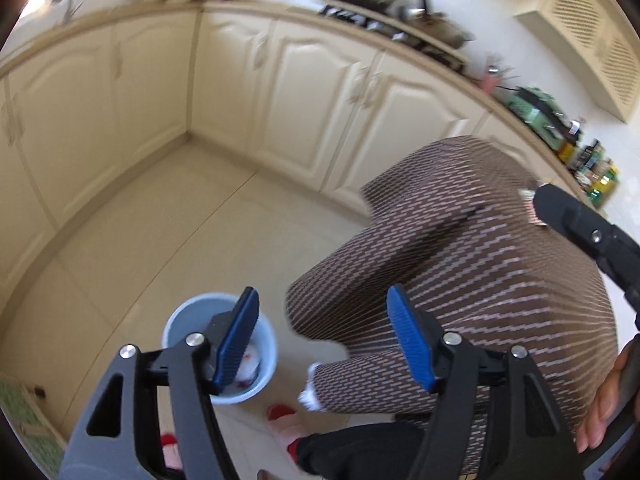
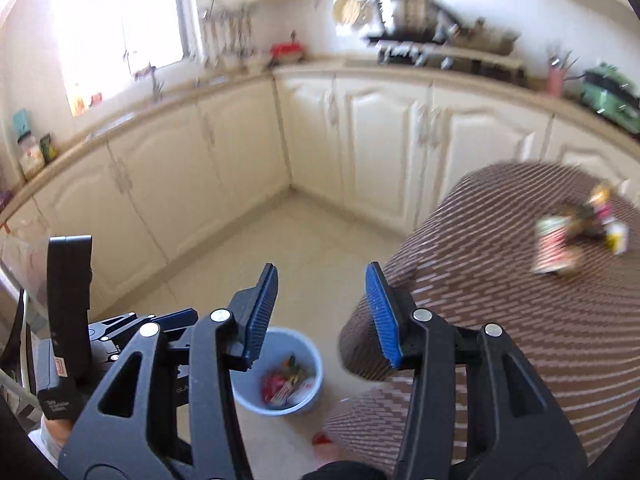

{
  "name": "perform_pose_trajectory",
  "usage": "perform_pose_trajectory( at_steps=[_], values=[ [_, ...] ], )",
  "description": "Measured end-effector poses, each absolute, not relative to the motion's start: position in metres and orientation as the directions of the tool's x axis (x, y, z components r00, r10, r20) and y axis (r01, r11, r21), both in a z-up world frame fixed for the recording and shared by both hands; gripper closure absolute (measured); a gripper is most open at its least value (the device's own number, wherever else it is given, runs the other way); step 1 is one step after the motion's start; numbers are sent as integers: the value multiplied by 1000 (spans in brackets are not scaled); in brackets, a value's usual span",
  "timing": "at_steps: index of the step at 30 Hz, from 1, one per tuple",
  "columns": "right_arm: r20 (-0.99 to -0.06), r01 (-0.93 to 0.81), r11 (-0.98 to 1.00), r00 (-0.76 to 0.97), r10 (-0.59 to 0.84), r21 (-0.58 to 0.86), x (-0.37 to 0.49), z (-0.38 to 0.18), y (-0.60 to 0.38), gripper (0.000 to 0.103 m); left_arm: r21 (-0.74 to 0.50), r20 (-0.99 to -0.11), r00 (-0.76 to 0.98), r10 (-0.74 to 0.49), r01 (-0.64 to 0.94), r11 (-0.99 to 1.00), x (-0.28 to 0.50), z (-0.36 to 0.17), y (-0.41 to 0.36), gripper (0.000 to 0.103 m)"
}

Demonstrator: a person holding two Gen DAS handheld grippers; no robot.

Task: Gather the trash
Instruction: 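Swing both tools back over the table toward the red-white wrapper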

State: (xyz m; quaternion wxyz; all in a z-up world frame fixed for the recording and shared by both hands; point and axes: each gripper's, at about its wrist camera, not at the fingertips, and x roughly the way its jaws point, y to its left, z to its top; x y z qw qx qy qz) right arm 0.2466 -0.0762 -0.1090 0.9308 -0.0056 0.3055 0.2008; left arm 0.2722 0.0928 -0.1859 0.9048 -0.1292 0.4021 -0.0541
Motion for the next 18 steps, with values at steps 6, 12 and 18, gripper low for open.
perform_pose_trajectory(
  at_steps=[6,12,18],
  values=[
    [-529,-245,968,816,235,52,243,-75,-174,54,-240,-684,675,-277,151,959,282,-139,15,37],
    [-597,-112,993,798,76,-23,266,-89,-244,54,-205,-685,654,-322,252,946,304,-122,-59,37],
    [-659,-76,995,752,18,-59,284,-116,-283,54,-178,-714,610,-343,315,932,342,-119,-120,37]
  ],
)
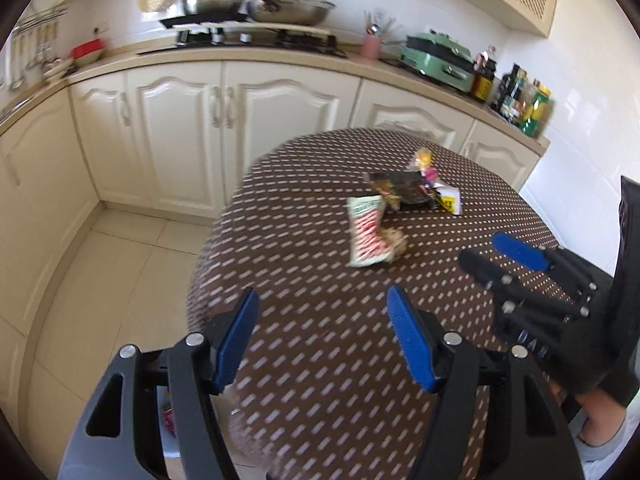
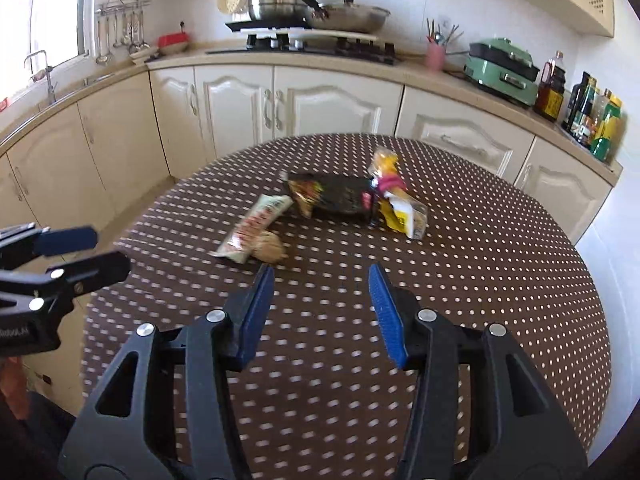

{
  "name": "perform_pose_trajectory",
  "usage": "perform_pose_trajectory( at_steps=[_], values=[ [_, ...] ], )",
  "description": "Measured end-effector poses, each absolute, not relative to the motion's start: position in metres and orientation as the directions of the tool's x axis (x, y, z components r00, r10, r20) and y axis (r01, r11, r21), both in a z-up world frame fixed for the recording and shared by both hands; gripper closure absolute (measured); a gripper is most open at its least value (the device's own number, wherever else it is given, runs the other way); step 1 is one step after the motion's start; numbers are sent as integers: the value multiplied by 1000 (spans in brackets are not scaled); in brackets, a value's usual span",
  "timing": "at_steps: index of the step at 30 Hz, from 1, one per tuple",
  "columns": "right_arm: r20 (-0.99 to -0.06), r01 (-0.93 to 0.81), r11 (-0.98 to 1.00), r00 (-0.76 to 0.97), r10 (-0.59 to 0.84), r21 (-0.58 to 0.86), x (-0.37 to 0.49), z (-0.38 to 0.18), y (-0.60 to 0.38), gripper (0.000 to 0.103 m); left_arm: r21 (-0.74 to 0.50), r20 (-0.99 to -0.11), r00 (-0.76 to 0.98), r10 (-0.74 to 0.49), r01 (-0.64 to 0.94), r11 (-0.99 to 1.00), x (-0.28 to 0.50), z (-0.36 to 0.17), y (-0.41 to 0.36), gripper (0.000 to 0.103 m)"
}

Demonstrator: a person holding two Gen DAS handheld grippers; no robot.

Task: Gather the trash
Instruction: 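Swing both tools back over the table toward the red-white wrapper, then grasp the red-white wrapper with the left gripper while the right grasps the brown shell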

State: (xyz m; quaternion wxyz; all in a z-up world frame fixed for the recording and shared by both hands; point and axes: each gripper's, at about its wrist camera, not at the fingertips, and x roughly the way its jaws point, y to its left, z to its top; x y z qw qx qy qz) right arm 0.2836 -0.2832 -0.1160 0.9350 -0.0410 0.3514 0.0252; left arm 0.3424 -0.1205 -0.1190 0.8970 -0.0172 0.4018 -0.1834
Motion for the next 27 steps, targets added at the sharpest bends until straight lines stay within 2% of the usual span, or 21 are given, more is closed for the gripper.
perform_pose_trajectory(
  at_steps=[6,7,9,11,15,16,18,19,24,27],
  values=[
    [-694,-91,996,718,55,-15,307,-130,-298,54,-187,-752,573,-326,289,939,392,-134,-155,39],
    [-698,-96,995,714,61,-12,310,-131,-300,54,-192,-758,565,-326,284,939,398,-137,-159,46],
    [-707,-112,994,703,71,-11,316,-134,-299,54,-197,-770,546,-330,289,937,406,-145,-162,52],
    [-716,-129,992,692,93,4,320,-136,-298,54,-192,-772,546,-326,289,938,411,-150,-166,53],
    [-722,-144,989,682,118,26,325,-138,-296,54,-164,-772,553,-314,304,938,417,-155,-175,63],
    [-723,-147,989,680,122,28,325,-138,-296,54,-158,-772,553,-313,310,938,418,-155,-176,75],
    [-725,-161,987,677,128,24,326,-139,-292,54,-162,-769,553,-320,315,935,419,-155,-175,79],
    [-727,-170,985,674,128,15,327,-139,-289,54,-173,-766,551,-331,319,932,418,-155,-173,84],
    [-733,-212,977,667,135,-13,330,-139,-269,54,-200,-746,566,-352,315,928,408,-150,-155,93],
    [-742,-227,973,658,129,-33,335,-140,-257,54,-204,-741,571,-353,309,929,401,-147,-145,93]
  ],
)
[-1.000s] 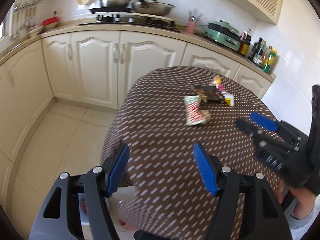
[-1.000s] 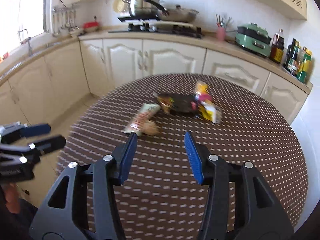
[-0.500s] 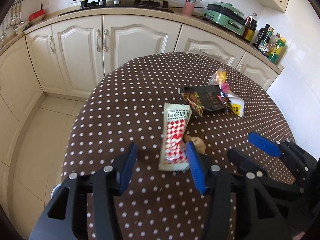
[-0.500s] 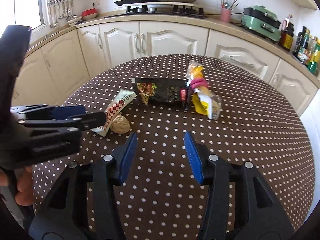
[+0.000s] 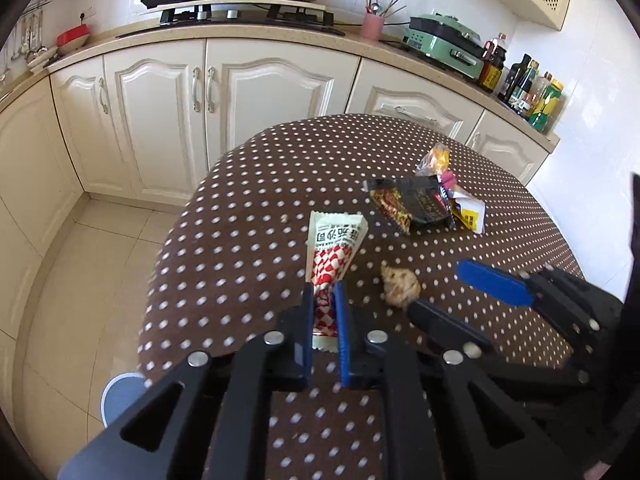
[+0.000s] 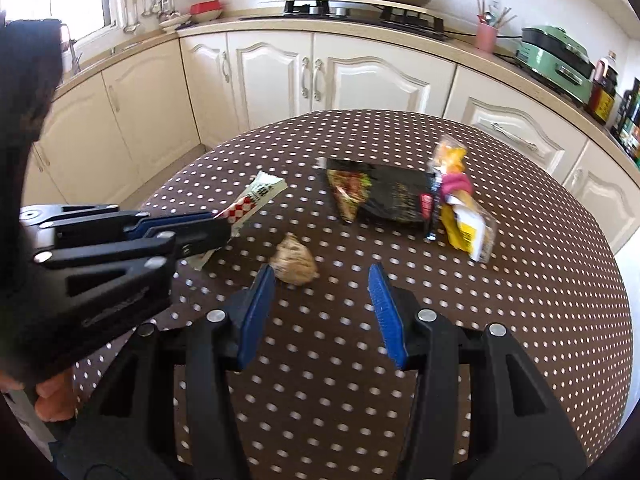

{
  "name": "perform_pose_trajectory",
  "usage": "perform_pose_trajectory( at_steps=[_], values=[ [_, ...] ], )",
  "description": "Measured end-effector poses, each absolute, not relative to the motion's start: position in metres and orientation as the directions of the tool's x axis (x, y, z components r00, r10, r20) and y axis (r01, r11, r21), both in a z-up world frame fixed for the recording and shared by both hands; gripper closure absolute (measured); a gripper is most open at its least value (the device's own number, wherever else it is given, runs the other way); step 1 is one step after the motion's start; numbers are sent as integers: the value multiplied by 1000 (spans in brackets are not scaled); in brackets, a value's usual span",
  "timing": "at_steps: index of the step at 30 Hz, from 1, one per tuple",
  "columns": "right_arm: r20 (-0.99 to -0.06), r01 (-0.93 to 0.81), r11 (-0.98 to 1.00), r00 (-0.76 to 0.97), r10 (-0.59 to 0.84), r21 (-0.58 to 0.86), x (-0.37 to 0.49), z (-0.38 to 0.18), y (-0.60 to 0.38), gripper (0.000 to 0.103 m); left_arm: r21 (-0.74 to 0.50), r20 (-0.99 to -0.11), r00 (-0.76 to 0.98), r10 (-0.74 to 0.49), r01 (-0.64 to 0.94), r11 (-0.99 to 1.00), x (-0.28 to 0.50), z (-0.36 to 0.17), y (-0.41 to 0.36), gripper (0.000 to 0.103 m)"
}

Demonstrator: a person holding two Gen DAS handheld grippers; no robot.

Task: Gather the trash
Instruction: 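Grasp the red-white wrapper with the left gripper while the right grasps the brown shell, then carry the wrapper and brown shell over the blue bin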

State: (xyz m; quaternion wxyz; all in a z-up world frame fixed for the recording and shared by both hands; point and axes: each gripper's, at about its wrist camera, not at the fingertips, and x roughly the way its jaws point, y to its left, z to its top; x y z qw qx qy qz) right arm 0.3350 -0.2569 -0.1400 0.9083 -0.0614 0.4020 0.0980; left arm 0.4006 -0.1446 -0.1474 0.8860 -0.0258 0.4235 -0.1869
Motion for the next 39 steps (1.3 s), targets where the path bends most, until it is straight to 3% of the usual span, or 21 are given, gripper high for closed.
perform_pose_trajectory(
  at_steps=[3,4,6,13,22,31,39],
  values=[
    [-763,-225,973,638,105,-54,346,-146,-248,58,-208,-736,574,-358,311,927,392,-146,-134,94],
    [-770,-227,973,629,107,-50,348,-147,-247,71,-212,-733,575,-363,313,926,389,-145,-130,94],
    [-781,-233,972,614,116,-39,353,-150,-244,77,-217,-726,579,-371,319,922,382,-143,-122,94],
    [-731,-208,976,676,96,-65,334,-128,-224,78,-246,-692,612,-383,299,922,355,-135,-75,94],
    [-707,-388,921,657,262,-20,305,-112,-115,78,-258,-700,652,-290,148,955,322,-150,37,94],
    [-782,-552,832,498,376,48,298,-166,21,78,-280,-771,609,-185,-64,958,299,-219,160,94],
    [-885,-565,812,290,364,148,305,-272,96,78,-307,-855,490,-172,-210,928,296,-315,221,94]
  ],
)
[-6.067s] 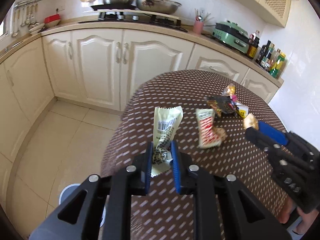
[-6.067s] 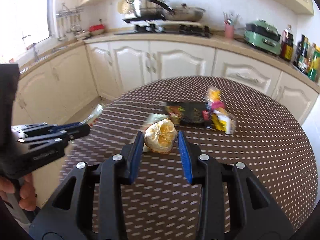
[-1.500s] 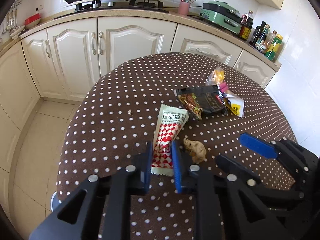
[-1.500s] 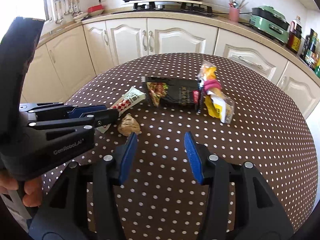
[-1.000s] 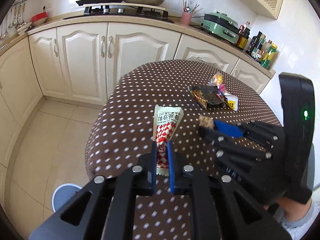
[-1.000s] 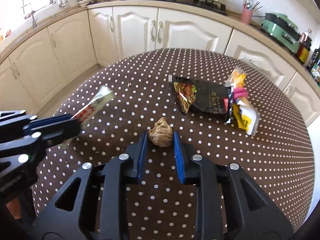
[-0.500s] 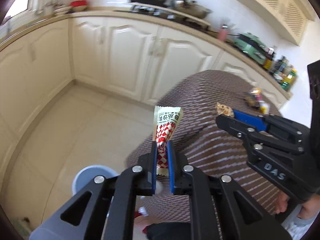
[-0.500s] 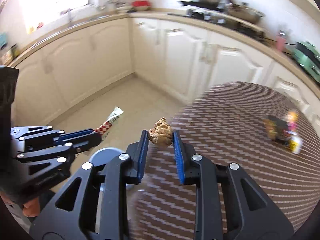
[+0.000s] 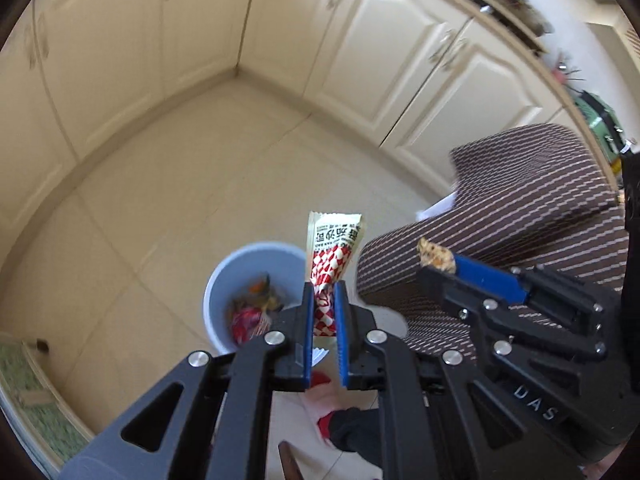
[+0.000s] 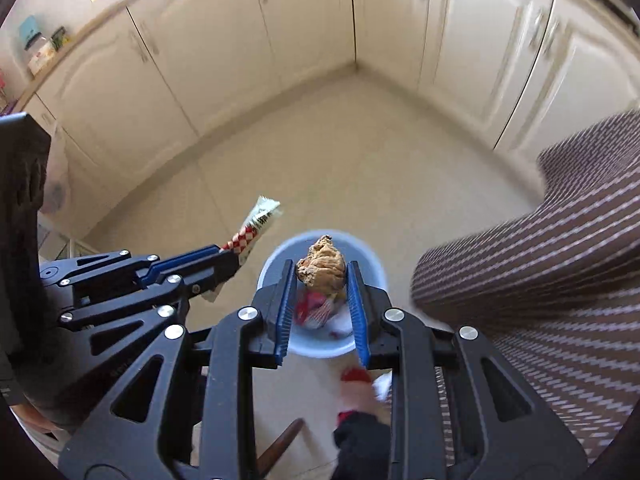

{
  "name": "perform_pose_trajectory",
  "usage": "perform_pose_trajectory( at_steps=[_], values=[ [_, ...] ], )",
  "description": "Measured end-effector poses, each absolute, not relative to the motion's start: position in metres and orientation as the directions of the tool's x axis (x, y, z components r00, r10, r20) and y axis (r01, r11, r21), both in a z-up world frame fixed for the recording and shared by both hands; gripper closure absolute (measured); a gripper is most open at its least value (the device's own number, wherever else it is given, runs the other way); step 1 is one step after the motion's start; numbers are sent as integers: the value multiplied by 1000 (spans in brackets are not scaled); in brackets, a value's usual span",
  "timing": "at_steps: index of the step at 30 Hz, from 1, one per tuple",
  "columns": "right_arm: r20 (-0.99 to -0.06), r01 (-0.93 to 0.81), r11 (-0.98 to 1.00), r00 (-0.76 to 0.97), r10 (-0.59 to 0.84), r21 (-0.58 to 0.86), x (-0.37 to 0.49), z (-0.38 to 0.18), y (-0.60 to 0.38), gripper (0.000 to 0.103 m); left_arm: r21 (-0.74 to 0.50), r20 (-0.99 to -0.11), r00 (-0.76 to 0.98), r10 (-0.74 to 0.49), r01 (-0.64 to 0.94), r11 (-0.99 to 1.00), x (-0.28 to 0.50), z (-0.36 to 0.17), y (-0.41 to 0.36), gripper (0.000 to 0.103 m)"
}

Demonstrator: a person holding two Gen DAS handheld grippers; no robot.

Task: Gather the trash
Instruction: 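Carry the wrapper and brown shell over the blue bin, then open both grippers to drop the wrapper and shell into the bin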

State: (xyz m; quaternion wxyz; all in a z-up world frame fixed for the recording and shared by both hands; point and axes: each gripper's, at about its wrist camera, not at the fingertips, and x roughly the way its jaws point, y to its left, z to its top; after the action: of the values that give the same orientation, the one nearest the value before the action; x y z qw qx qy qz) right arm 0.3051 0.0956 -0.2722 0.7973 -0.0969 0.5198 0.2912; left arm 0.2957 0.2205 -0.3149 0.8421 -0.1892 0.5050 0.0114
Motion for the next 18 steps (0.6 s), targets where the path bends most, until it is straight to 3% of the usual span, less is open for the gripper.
perform_pose_trajectory(
  at_steps=[8,14,16,18],
  values=[
    [-930,-541,827,202,306,155,325,-330,110,78,-374,-882,408,-237,-299,878,302,-393,247,93],
    [-938,-514,842,185,294,163,337,-352,115,78,-425,-862,419,-285,-290,858,306,-403,252,90],
    [-940,-509,845,180,292,165,342,-356,118,78,-435,-859,420,-294,-294,851,307,-404,250,72],
    [-941,-506,846,174,289,166,344,-361,119,77,-436,-859,420,-292,-301,848,304,-406,251,66]
  ],
)
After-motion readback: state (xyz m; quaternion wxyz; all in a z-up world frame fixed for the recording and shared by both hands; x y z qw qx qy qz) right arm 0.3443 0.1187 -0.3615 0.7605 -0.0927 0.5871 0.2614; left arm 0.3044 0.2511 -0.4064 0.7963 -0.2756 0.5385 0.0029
